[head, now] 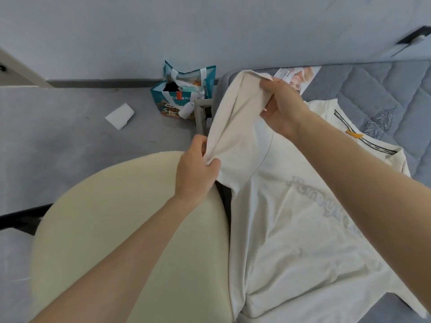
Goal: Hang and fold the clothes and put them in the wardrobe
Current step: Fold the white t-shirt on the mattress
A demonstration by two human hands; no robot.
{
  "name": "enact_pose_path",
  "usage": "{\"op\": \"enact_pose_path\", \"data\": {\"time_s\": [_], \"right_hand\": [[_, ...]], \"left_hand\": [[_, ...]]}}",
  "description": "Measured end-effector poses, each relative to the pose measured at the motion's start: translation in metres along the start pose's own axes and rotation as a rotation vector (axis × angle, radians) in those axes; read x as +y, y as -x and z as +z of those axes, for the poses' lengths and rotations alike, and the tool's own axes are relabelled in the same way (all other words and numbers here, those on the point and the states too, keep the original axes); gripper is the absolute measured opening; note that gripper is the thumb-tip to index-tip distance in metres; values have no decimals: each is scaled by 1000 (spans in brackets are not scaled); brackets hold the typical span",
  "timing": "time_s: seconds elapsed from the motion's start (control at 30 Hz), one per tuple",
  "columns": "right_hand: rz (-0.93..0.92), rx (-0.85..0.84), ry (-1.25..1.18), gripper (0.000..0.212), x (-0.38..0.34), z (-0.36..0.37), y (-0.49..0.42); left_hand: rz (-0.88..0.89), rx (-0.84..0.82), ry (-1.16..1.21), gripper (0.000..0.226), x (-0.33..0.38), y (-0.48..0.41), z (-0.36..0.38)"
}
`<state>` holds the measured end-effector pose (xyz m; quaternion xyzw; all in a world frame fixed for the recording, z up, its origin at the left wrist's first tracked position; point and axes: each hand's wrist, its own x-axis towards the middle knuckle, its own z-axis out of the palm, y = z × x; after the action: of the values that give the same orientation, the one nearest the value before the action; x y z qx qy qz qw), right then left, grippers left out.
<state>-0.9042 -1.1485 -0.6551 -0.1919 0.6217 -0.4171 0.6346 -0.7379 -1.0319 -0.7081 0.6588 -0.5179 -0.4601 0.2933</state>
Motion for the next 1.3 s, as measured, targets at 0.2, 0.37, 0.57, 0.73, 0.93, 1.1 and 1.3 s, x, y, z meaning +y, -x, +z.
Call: {"op": "enact_pose_path", "data": {"time_s": [0.2, 0.37, 0.57, 0.73, 0.93, 1.1, 1.3], "right_hand": [[-10, 259, 13, 12, 10, -55, 19], [204, 533, 56, 11, 36, -138, 50], [167, 738, 23, 15, 69, -219, 103], [139, 1019, 28, 24, 113, -292, 162], [265, 1330, 30, 10, 180, -383, 234], [498, 1387, -371, 58, 209, -430, 267], [480, 1036, -295, 41, 219, -448, 278]], "left_hand": [[263, -150, -105, 39, 13, 20, 15], [294, -504, -217, 20, 22, 49, 58], [388, -542, -197, 21, 44, 84, 116], [486, -656, -301, 23, 59, 115, 174], [557, -854, -458, 42, 63, 156, 248], [653, -979, -580, 43, 73, 181, 301], [781, -998, -624, 38, 107, 193, 384]]}}
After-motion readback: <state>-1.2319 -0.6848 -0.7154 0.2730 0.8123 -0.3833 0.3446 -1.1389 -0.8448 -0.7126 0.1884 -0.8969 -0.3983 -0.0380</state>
